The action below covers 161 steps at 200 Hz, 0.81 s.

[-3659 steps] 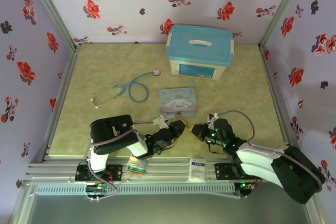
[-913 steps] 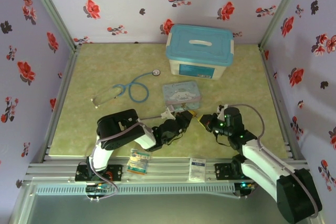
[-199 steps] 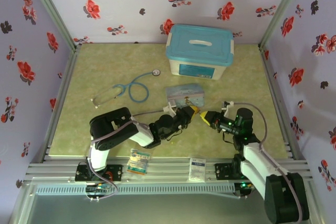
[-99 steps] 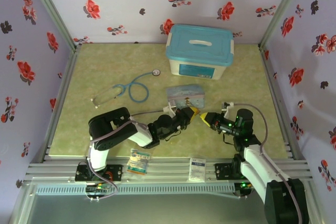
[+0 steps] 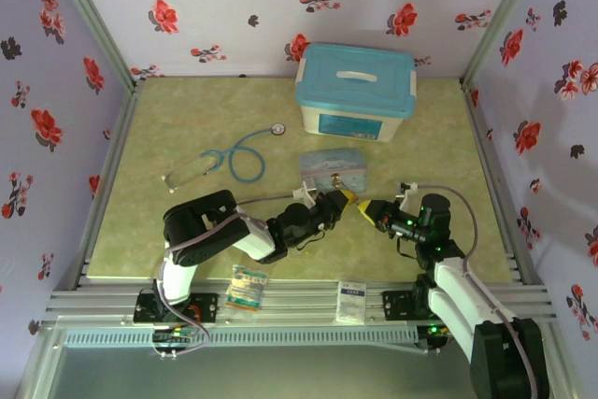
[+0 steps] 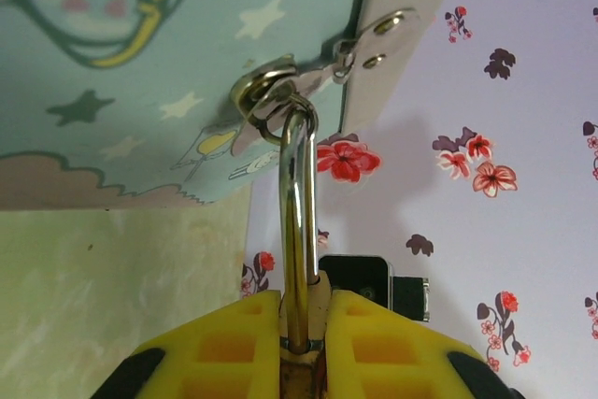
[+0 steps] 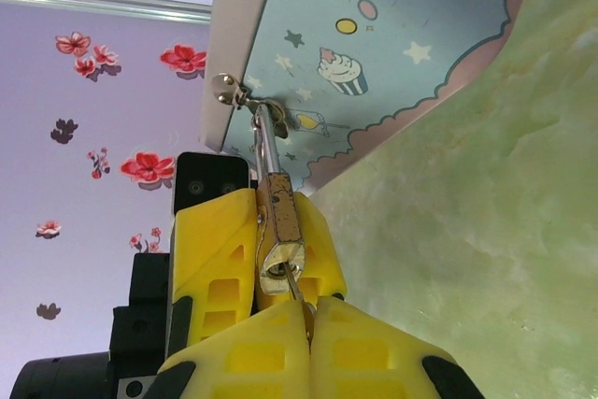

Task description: Unlock a padlock with a key

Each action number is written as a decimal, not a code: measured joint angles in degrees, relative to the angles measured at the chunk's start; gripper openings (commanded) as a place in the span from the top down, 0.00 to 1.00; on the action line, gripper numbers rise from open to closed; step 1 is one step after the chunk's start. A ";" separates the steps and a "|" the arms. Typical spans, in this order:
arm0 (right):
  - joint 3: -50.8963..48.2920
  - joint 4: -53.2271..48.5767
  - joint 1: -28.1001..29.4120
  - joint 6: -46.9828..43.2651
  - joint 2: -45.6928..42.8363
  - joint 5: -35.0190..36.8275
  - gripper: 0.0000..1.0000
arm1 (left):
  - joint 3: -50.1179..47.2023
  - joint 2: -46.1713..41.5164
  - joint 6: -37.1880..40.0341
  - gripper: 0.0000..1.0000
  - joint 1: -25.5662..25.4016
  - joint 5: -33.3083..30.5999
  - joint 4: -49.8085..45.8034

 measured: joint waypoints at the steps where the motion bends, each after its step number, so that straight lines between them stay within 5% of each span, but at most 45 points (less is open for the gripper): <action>1: 0.09 -0.02 0.00 0.02 0.20 -0.04 1.00 | 0.00 0.04 0.07 1.00 -0.02 -0.04 0.00; 78: 8.02 -11.04 0.79 -2.80 5.03 0.74 1.00 | 0.07 1.77 -0.20 1.00 -0.55 -2.82 2.67; 147: 7.30 -0.35 2.47 0.48 13.55 2.71 1.00 | 2.08 3.04 -0.61 1.00 -0.50 -5.14 0.02; 161: 7.32 -0.42 3.26 0.55 12.66 4.39 0.77 | 2.21 3.04 -0.79 1.00 -0.42 -5.44 0.13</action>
